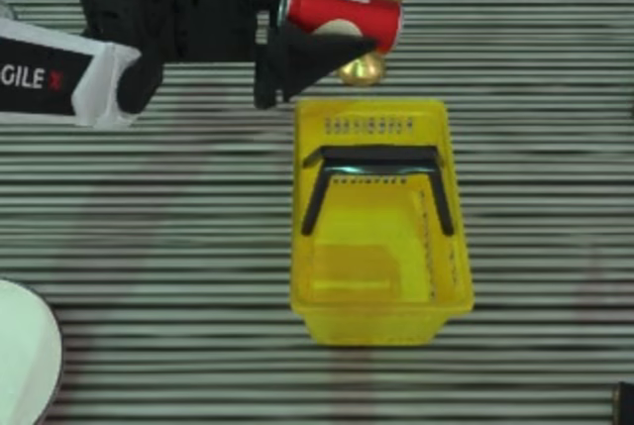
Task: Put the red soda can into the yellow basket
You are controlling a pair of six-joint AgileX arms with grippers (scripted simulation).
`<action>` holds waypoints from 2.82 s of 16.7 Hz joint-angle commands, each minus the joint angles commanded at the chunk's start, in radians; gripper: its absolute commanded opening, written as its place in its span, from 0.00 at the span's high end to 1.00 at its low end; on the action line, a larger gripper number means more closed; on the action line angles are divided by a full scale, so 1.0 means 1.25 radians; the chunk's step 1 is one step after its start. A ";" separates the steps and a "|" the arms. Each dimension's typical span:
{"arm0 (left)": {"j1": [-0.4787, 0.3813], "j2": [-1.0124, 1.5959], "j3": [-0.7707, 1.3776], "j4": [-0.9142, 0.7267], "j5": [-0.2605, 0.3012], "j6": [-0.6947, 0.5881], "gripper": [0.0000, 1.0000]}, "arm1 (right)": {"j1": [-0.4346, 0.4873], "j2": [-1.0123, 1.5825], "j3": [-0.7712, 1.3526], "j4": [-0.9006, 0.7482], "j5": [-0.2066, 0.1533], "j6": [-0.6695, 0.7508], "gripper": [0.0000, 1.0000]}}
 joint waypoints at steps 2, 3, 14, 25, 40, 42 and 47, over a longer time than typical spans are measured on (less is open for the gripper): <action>0.003 0.040 -0.008 0.047 0.002 0.000 1.00 | 0.000 0.000 0.000 0.000 0.000 0.000 0.00; 0.005 0.065 -0.014 0.081 0.002 -0.001 1.00 | 0.000 0.000 0.000 0.000 0.000 0.000 0.00; 0.017 0.192 -0.052 0.252 0.001 -0.005 0.92 | 0.000 0.000 0.000 0.000 0.000 0.000 0.00; 0.017 0.192 -0.052 0.252 0.001 -0.005 0.10 | 0.000 0.000 0.000 0.000 0.000 0.000 0.00; 0.031 0.116 -0.091 0.202 -0.053 -0.034 0.00 | 0.038 0.078 0.075 -0.067 -0.006 -0.048 0.00; 0.050 0.032 -0.133 0.152 -0.108 -0.056 0.00 | 0.073 0.164 0.158 -0.133 -0.009 -0.096 0.00; 0.114 -0.303 -0.284 -0.011 -0.304 -0.105 0.00 | 0.181 0.500 0.484 -0.361 -0.008 -0.259 0.00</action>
